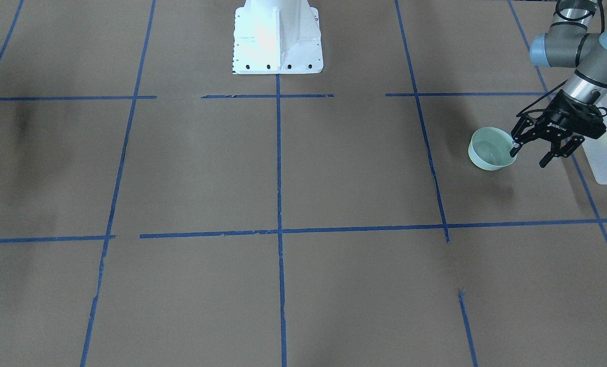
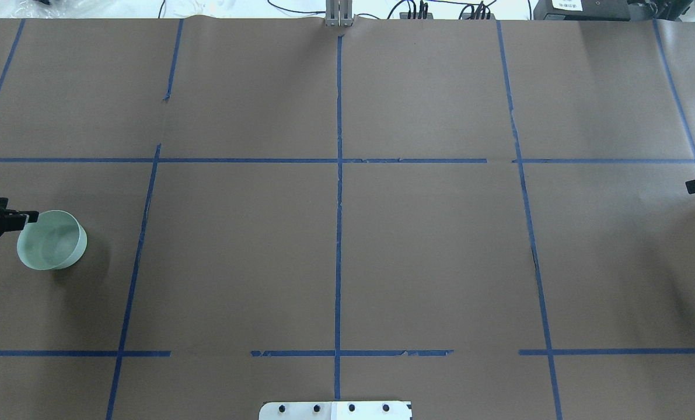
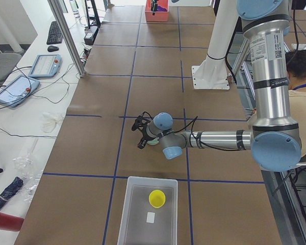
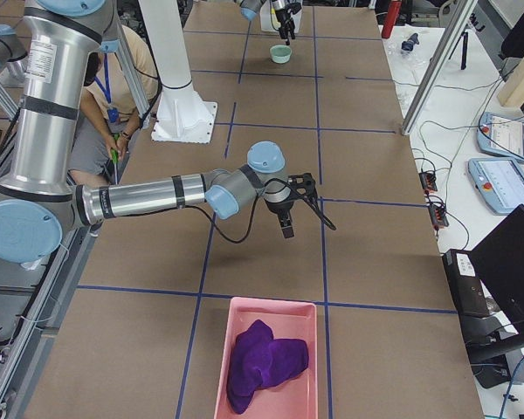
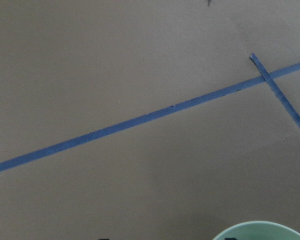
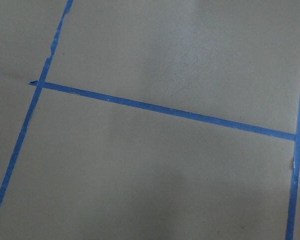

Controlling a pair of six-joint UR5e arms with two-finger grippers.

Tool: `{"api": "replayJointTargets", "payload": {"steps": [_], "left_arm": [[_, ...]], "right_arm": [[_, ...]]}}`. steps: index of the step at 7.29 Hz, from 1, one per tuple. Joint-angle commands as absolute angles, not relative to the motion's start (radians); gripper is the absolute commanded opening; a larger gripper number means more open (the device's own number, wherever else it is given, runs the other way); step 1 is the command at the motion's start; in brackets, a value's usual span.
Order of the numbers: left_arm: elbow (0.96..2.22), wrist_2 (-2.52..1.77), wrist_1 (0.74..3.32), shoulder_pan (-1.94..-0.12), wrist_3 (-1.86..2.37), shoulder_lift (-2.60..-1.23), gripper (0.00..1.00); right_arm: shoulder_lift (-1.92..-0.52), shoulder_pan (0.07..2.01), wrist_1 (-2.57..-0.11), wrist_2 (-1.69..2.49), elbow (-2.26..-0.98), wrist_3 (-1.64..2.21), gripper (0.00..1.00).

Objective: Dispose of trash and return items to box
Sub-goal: 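Reach the left gripper to the pale green bowl and grasp its rim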

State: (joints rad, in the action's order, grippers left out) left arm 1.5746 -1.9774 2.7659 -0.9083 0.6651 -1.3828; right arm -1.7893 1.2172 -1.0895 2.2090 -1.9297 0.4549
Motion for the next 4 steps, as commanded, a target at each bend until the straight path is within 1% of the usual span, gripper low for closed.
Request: {"api": "replayJointTargets", "payload": {"steps": [1,2,4], "left_arm": [[1.568,-1.971,2.781,-0.868,0.672,-1.370,0.17],[1.566,-1.970,2.781,-0.868,0.672,-1.370,0.00],[1.574,-1.979,2.783,-0.873,0.648,-1.368,0.00]], "right_arm": [[-1.789,1.216,-1.089,2.200,-1.930,0.454,1.00],[-1.789,1.216,-1.089,2.198,-1.930,0.453,1.00],[-1.786,1.216,-1.089,2.197,-1.930,0.451,1.00]]}}
